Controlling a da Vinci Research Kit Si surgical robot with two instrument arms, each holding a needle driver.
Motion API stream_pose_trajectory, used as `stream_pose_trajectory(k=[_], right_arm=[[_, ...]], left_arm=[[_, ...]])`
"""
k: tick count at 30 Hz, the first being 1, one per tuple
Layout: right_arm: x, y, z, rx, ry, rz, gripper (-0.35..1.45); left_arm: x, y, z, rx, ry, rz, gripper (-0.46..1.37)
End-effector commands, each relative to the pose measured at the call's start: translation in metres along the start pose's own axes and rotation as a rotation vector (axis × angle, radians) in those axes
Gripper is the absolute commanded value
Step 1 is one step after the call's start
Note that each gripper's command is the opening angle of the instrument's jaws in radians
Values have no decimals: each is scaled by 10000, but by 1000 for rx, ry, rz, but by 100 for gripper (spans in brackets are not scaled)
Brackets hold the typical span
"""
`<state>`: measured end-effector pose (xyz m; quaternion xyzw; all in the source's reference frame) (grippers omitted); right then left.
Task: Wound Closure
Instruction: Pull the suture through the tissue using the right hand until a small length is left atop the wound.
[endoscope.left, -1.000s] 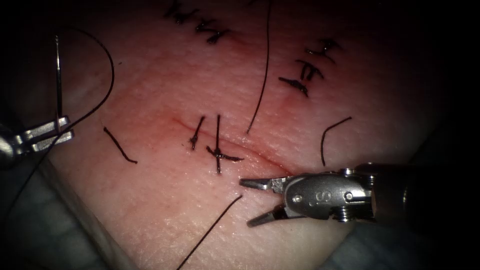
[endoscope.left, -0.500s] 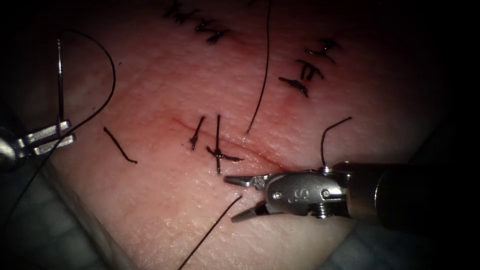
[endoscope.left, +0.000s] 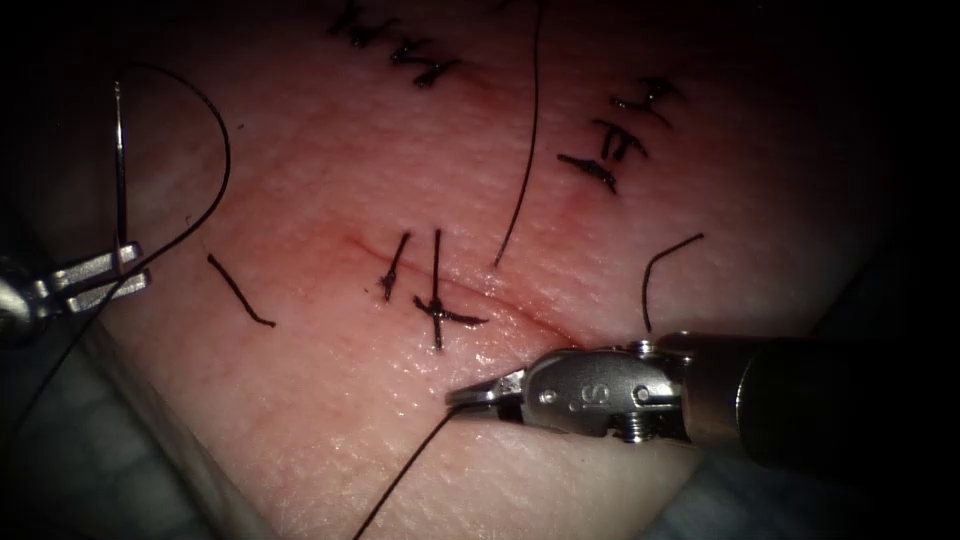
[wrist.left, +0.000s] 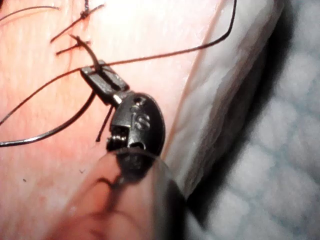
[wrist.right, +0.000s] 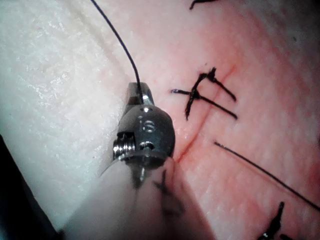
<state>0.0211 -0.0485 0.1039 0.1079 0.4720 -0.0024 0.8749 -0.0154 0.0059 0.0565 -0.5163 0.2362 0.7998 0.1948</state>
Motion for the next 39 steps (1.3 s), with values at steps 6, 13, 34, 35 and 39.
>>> stream_pose_trajectory(k=[6,13,34,35,39], right_arm=[[9,-3,-5,-1,-3,5,-35],[9,1,-7,-4,-11,2,-35],[72,-95,-10,94,1,-46,-35],[74,-98,-10,98,3,-47,-35],[89,-119,-4,115,13,-40,-35]], left_arm=[[-4,-1,3,-6,3,0,-35],[-3,-1,3,-5,2,0,-35],[0,-21,23,-12,11,-15,-35],[1,-21,24,-12,11,-16,-35],[1,-25,25,-13,14,-19,-35]])
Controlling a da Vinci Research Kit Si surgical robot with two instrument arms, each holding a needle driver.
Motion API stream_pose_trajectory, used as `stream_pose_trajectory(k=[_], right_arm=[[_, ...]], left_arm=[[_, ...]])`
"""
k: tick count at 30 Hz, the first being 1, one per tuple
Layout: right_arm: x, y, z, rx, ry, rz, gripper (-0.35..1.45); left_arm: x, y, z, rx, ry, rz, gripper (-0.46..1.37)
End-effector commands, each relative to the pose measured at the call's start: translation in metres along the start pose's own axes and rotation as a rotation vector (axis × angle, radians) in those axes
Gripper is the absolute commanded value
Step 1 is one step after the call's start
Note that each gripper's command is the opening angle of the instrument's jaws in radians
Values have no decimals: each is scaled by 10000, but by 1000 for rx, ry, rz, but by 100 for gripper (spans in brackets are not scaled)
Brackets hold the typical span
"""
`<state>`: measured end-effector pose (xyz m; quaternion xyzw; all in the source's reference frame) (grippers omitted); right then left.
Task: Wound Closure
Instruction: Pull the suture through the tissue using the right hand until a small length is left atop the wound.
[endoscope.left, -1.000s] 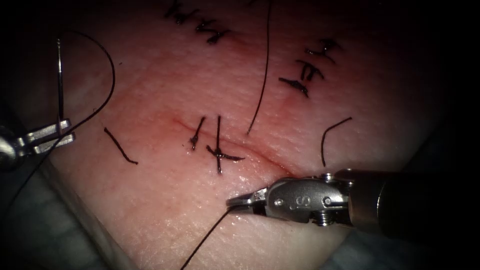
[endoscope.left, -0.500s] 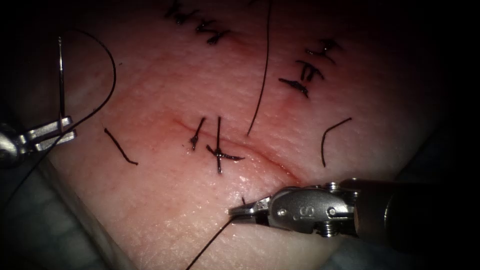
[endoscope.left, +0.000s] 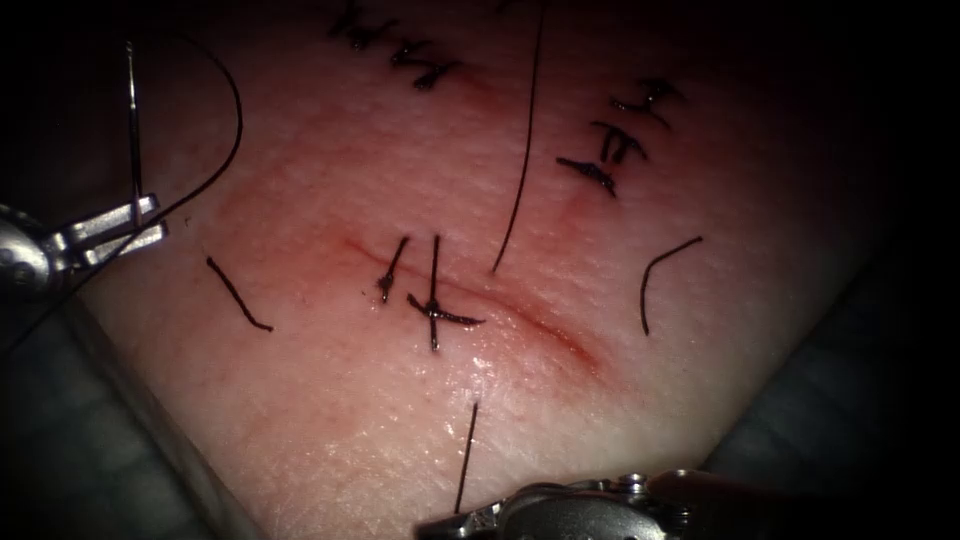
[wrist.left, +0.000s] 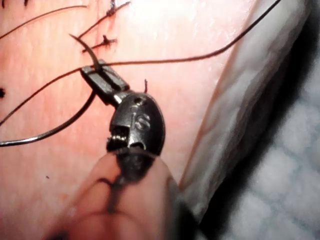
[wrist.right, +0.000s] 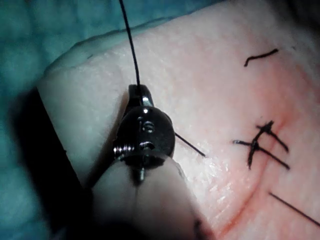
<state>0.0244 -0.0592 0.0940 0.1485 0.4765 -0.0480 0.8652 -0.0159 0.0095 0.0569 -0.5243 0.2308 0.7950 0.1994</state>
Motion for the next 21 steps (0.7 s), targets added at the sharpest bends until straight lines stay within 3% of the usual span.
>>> stream_pose_trajectory(k=[1,8,21], right_arm=[[4,-5,2,5,12,5,-35],[39,-39,19,54,55,25,-35],[71,-83,55,166,125,73,-35]], left_arm=[[0,0,0,-8,0,-1,-35],[-1,0,1,-9,1,-1,-35],[-3,0,0,-9,2,0,-35]])
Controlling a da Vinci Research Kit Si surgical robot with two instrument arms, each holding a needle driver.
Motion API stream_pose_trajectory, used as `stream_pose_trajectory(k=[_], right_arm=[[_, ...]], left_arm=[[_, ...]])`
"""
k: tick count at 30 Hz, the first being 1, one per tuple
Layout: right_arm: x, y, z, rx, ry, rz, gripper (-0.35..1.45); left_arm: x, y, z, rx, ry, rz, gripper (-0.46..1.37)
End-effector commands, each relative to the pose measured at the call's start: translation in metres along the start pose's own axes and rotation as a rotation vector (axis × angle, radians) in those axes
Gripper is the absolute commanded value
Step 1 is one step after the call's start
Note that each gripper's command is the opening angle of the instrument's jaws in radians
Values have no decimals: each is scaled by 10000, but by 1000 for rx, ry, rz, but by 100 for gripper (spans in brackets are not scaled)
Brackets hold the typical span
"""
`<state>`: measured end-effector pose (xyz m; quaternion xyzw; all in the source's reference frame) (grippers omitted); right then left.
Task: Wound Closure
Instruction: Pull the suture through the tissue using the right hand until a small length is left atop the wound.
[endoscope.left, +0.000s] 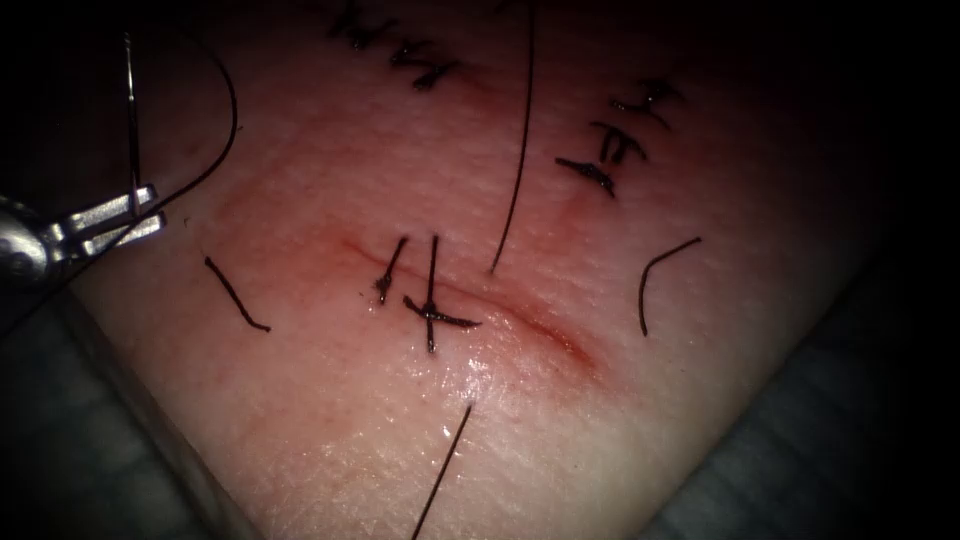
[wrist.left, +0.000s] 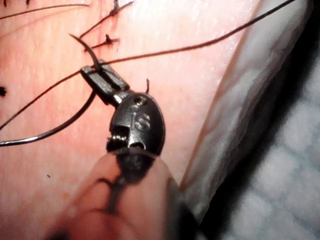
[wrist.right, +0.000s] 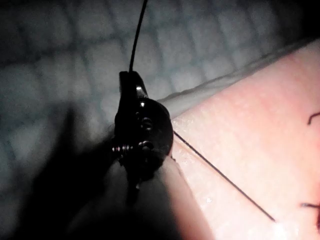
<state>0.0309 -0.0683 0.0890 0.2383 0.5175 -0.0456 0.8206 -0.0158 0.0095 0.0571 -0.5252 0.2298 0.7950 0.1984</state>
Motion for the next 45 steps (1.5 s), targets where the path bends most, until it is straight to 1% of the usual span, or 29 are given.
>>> stream_pose_trajectory(k=[1,5,10,11,13,14,15,16,19,21,23,26,27,28,29,30,31,32,33,35,37,39,41,42,44,45], right_arm=[[3,-5,6,22,4,3,-35],[10,-14,20,52,13,-4,-35],[12,-10,28,85,28,-28,-35],[11,-6,29,72,31,-31,-12],[9,0,27,10,36,-35,90],[8,6,23,-54,38,-49,143],[7,10,18,-91,39,-52,144],[6,15,9,-106,40,-70,144],[3,22,-17,-111,44,-97,144],[2,29,-46,-119,48,-112,143],[-1,36,-84,-142,47,-121,144],[-5,44,-122,-159,46,-118,143],[-6,47,-141,-166,45,-113,143],[-6,51,-164,-175,44,-103,142],[-6,53,-174,-180,45,-106,142],[-6,54,-191,-189,42,-101,142],[-4,54,-210,-200,54,-97,142],[-3,53,-218,-206,65,-97,141],[-2,52,-237,-219,91,-103,140],[-2,53,-259,-230,115,-102,138],[-4,57,-294,-238,124,-101,129],[-9,68,-318,-255,129,-96,128],[-17,81,-332,-280,148,-91,126],[-24,91,-337,-301,155,-99,127],[-36,107,-335,-324,145,-107,128],[-45,118,-330,-339,147,-104,134]], left_arm=[[0,0,0,-6,1,0,-35],[-1,0,0,-7,1,1,-35],[-2,-1,-1,-8,2,1,-35],[-2,-1,-1,-8,2,1,-35],[-2,-1,-1,-6,4,0,-35],[-2,-1,-1,-6,4,0,-35],[-3,-1,-1,-6,4,0,-35],[-3,-2,-1,-7,5,0,-35],[-4,-3,0,-10,8,-1,-35],[-5,-4,0,-9,7,5,-35],[-4,-5,-1,-9,7,4,-35],[-3,-4,-4,-8,5,5,-35],[-3,-4,-5,-7,5,6,-35],[-3,-3,-6,-7,5,6,-35],[-3,-3,-6,-7,5,6,-35],[-3,-3,-5,-7,5,6,-35],[-3,-3,-5,-7,5,6,-35],[-4,-3,-5,-7,5,6,-35],[-4,-4,-4,-8,5,6,-35],[-5,-5,-3,-8,5,5,-35],[-6,-7,-1,-10,6,3,-35],[-6,-9,-1,-10,7,8,-35],[-6,-8,-2,-10,6,8,-35],[-5,-7,-2,-10,7,9,-35],[-5,-5,-2,-9,7,10,-35],[-5,-5,-2,-6,4,11,-35]])
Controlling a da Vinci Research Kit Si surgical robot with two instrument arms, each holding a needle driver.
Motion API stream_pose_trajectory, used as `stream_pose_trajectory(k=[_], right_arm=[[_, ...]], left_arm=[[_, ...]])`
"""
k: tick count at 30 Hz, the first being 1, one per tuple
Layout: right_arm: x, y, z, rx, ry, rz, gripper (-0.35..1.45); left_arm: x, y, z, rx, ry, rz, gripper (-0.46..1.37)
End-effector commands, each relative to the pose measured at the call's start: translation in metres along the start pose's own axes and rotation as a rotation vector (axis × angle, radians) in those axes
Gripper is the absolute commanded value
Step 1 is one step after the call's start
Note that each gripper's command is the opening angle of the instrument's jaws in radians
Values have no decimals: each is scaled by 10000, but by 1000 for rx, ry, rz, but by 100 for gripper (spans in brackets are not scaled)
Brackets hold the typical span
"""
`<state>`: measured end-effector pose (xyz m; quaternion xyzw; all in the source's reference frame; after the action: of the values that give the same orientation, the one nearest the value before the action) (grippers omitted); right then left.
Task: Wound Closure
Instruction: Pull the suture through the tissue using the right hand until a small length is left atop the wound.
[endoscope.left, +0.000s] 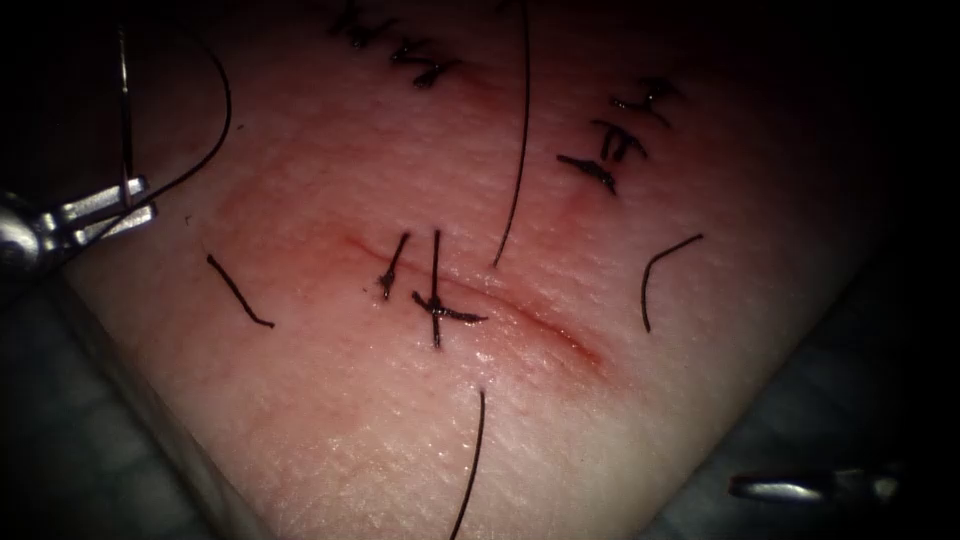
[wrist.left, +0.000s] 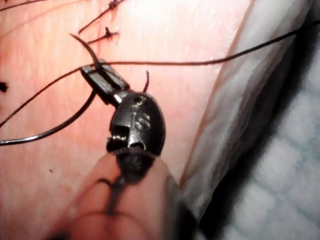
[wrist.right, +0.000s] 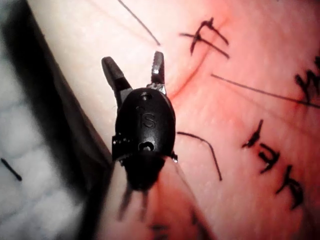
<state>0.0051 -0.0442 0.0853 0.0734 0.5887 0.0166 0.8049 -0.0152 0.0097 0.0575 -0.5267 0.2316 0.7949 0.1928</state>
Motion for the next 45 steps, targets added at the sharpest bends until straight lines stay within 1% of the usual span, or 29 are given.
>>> stream_pose_trajectory(k=[1,3,4,7,8,11,15,18,25,29,31,33,35,36,37,40,41,43,45], right_arm=[[-14,6,10,-17,7,-7,137],[-29,12,22,-20,24,-13,138],[-42,14,33,-19,25,-20,138],[-64,16,60,-18,28,-36,137],[-72,15,73,-18,32,-44,137],[-88,6,106,3,47,-69,136],[-100,-7,141,26,57,-91,135],[-108,-14,160,49,60,-99,133],[-119,-11,185,54,58,-107,129],[-133,-11,199,70,61,-104,131],[-141,-13,204,82,65,-105,126],[-145,-14,206,98,72,-97,108],[-145,-14,205,111,79,-102,68],[-144,-15,203,127,88,-88,-14],[-143,-15,202,136,93,-91,-35],[-142,-13,203,155,103,-78,-35],[-142,-13,204,151,97,-79,-35],[-141,-12,206,139,64,-79,-35],[-140,-13,207,131,52,-79,-35]], left_arm=[[0,1,1,-2,-1,1,-35],[0,0,3,-4,1,0,-35],[0,0,5,-4,1,0,-35],[0,-3,11,-6,1,-4,-35],[1,-4,13,-6,1,1,-35],[4,-1,17,-8,7,6,-35],[4,6,21,-10,13,9,-35],[2,10,22,-13,14,11,-35],[4,11,22,-14,16,11,-35],[4,12,23,-15,18,11,-35],[4,12,22,-16,18,11,-35],[4,11,22,-19,17,11,-35],[4,11,22,-19,17,11,-35],[4,11,22,-19,17,11,-35],[4,11,23,-19,17,11,-35],[4,11,23,-19,17,11,-35],[4,12,23,-19,17,11,-35],[5,12,23,-19,18,11,-35],[5,13,21,-19,18,11,-35]])
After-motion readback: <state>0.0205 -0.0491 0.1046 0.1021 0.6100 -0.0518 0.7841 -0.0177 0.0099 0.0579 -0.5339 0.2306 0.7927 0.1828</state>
